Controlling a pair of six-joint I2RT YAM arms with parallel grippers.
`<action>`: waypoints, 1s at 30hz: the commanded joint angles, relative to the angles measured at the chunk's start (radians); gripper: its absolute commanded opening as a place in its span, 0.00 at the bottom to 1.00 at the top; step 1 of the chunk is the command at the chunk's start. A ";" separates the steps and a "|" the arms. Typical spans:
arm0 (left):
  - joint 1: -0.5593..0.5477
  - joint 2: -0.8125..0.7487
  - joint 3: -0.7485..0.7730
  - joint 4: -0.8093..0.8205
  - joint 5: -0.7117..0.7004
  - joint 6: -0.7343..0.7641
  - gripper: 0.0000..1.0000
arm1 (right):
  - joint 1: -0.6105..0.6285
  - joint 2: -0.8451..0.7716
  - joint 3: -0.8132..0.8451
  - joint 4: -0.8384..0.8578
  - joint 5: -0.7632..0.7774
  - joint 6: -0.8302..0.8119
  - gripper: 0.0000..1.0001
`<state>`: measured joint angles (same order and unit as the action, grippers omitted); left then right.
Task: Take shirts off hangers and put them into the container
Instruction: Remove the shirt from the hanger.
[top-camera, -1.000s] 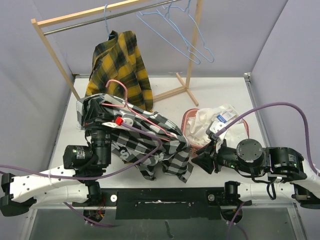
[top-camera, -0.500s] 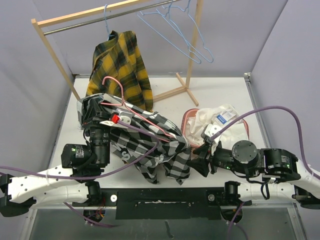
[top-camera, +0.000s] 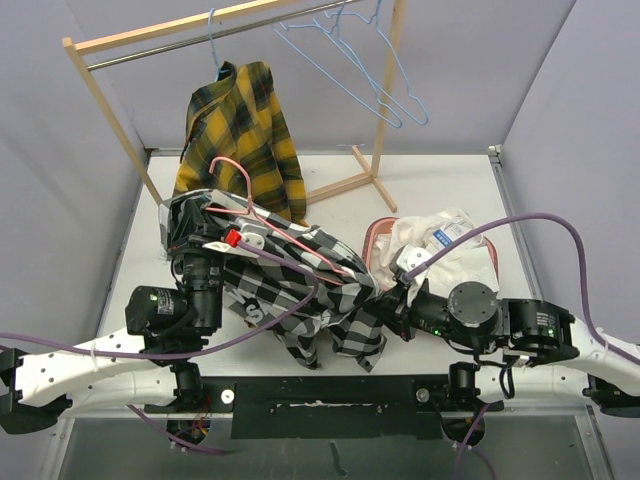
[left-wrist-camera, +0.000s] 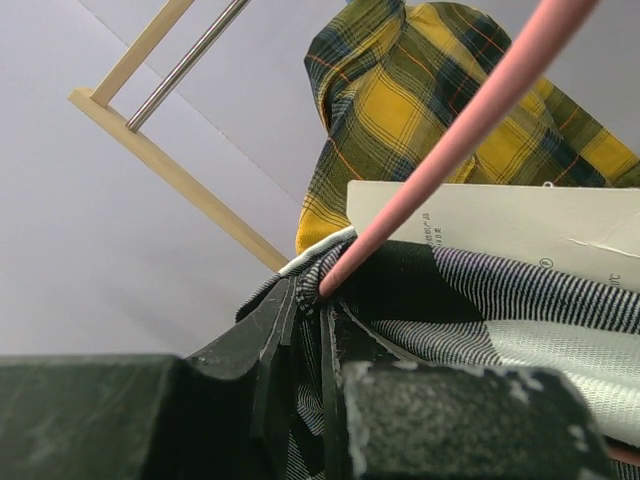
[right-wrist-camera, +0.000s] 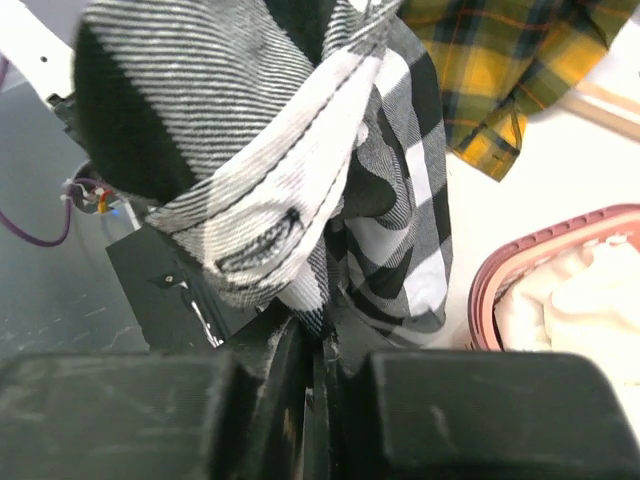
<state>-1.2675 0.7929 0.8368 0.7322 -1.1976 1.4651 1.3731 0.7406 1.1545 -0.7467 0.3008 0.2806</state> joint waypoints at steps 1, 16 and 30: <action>0.004 -0.035 0.022 0.053 -0.003 -0.036 0.00 | -0.006 -0.016 -0.003 0.031 0.131 0.037 0.00; 0.042 -0.147 0.003 0.011 -0.023 -0.013 0.00 | -0.006 -0.236 0.067 -0.368 0.409 0.277 0.00; 0.050 -0.088 0.021 -0.099 -0.026 -0.101 0.00 | -0.006 -0.117 0.062 -0.161 0.202 0.152 0.55</action>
<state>-1.2247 0.6926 0.8032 0.5934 -1.2125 1.4055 1.3731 0.6346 1.2022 -1.0481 0.5903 0.5034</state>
